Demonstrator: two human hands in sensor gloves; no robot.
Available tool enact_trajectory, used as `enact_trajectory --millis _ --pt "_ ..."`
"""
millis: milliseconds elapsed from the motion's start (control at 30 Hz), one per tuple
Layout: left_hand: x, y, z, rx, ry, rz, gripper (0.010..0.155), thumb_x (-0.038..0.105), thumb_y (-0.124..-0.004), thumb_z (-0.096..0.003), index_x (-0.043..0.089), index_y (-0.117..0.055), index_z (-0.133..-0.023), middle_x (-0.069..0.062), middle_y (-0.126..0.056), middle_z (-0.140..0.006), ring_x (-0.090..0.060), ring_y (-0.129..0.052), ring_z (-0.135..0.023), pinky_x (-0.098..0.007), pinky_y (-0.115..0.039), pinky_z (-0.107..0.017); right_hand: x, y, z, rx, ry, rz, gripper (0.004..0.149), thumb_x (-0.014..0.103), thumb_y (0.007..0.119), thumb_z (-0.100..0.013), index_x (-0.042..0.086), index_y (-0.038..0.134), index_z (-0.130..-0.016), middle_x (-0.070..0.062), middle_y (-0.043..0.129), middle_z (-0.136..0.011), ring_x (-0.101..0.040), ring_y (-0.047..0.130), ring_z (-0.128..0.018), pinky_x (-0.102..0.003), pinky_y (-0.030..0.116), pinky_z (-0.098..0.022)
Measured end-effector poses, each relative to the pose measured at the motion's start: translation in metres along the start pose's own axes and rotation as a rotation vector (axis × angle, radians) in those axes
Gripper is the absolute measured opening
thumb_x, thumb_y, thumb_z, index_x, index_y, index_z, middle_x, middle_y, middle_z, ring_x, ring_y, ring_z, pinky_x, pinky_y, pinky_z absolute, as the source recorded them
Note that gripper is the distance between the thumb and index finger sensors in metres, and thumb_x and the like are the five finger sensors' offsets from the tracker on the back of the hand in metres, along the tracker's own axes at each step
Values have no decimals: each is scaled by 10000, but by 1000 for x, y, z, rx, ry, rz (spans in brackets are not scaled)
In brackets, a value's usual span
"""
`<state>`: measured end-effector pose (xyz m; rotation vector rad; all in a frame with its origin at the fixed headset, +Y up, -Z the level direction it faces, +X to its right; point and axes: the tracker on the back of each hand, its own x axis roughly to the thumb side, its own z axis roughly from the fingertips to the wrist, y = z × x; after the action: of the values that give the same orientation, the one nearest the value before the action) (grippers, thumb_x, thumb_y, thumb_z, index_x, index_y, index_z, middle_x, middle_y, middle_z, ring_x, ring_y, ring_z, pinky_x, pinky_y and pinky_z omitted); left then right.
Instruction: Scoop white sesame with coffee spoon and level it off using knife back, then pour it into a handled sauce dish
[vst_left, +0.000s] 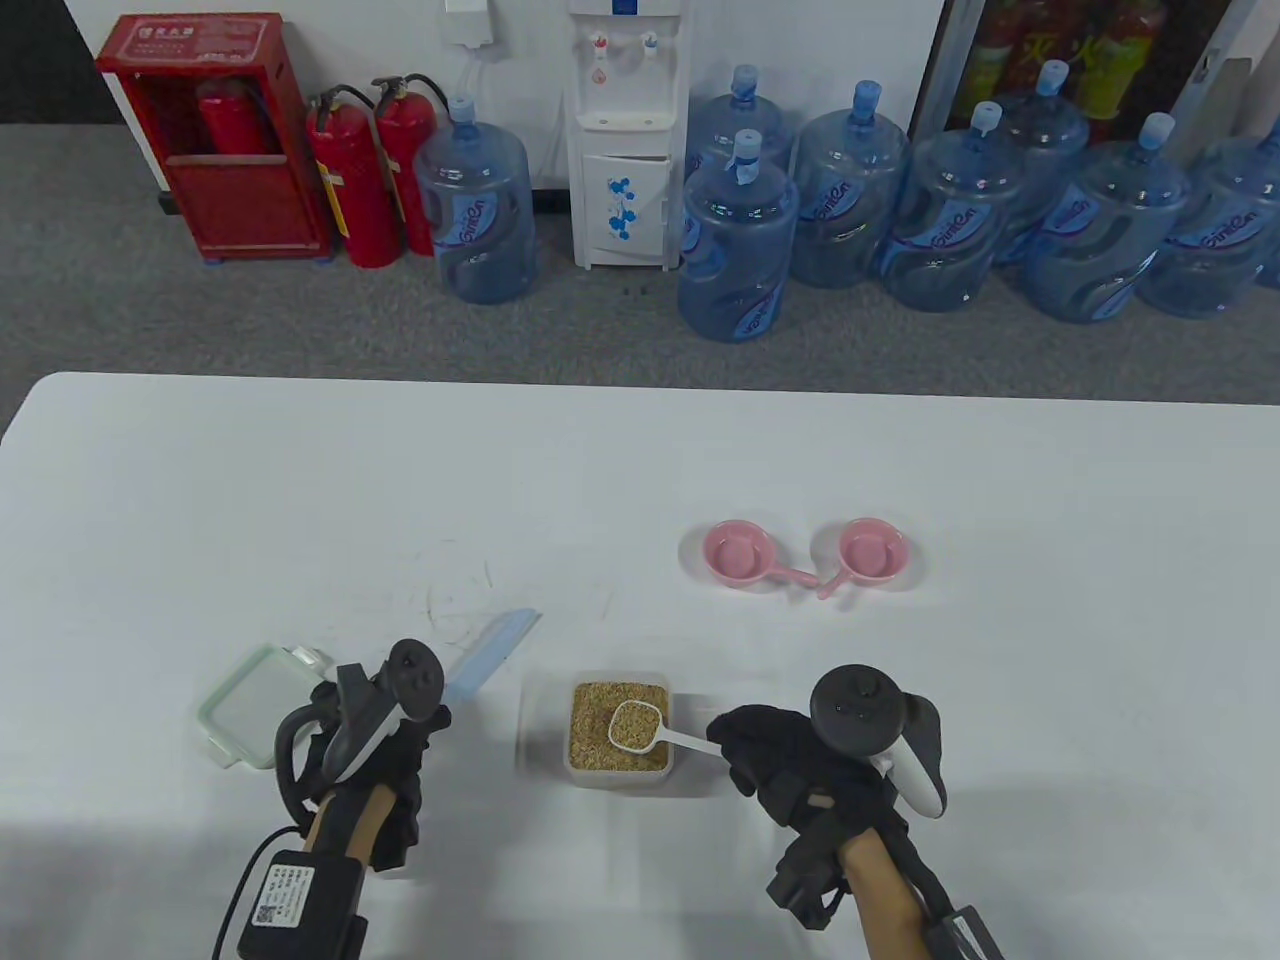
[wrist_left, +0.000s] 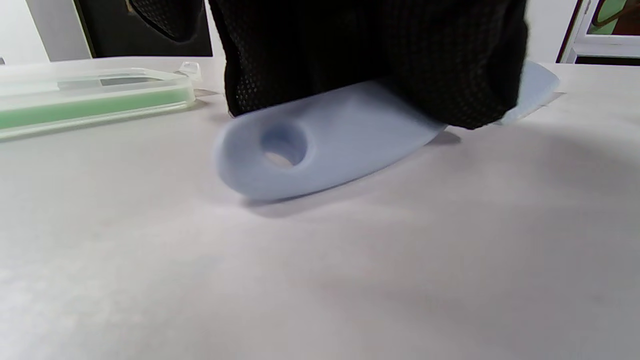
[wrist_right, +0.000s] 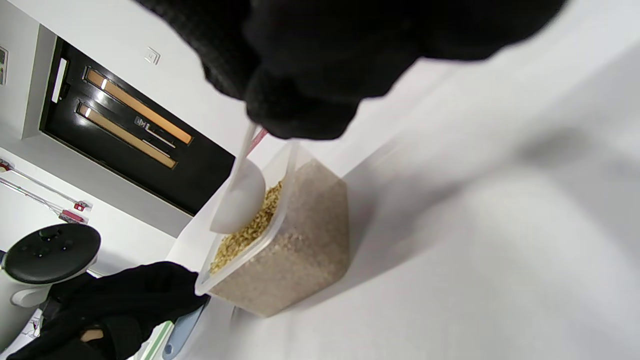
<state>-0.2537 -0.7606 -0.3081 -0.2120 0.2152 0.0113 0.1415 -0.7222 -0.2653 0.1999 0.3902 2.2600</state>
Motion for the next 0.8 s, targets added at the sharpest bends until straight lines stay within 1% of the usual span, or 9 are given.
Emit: enact_trajectory --millis 233,400,467,533,667,800 --pt "5 0 2 32 -1 -86 413 495 -866 -464 321 -883 -839 76 -961 -766 -200 -977 -751 -615 -532 -807 0 0 0 1 2 -2 407 259 725 -580 91 851 -929 -139 992 -577 -102 928 -250 -340 845 -224" --pt "7 -1 3 29 -2 -106 423 506 -855 -476 316 -875 -854 65 -954 -778 -207 -972 -756 -616 -528 -807 0 0 0 -1 3 -6 408 260 724 -581 92 850 -930 -139 992 -578 -102 928 -252 -340 845 -225" --pt "8 0 4 23 -10 -114 435 518 -844 -488 308 -865 -869 61 -947 -790 -211 -965 -767 -617 -521 -809 0 0 0 -3 3 -6 408 261 724 -581 92 851 -930 -138 992 -578 -101 928 -252 -339 846 -225" --pt "7 4 6 37 -14 -116 496 535 -826 -494 295 -834 -929 55 -930 -851 -225 -950 -824 -615 -523 -809 0 0 0 -4 3 -7 407 260 723 -582 92 849 -930 -138 992 -579 -101 928 -253 -340 846 -226" --pt "4 22 15 136 -43 -25 545 566 -770 -513 294 -783 -986 35 -894 -932 -254 -917 -899 -614 -521 -810 -1 -1 0 -7 2 -12 407 262 723 -582 93 849 -931 -138 992 -580 -101 928 -254 -339 846 -227" --pt "1 37 27 238 -96 68 534 574 -730 -530 325 -768 -1001 59 -865 -992 -263 -892 -953 -603 -536 -808 -2 -1 0 -7 4 -19 409 263 723 -583 91 848 -931 -137 991 -581 -101 928 -255 -339 846 -226"
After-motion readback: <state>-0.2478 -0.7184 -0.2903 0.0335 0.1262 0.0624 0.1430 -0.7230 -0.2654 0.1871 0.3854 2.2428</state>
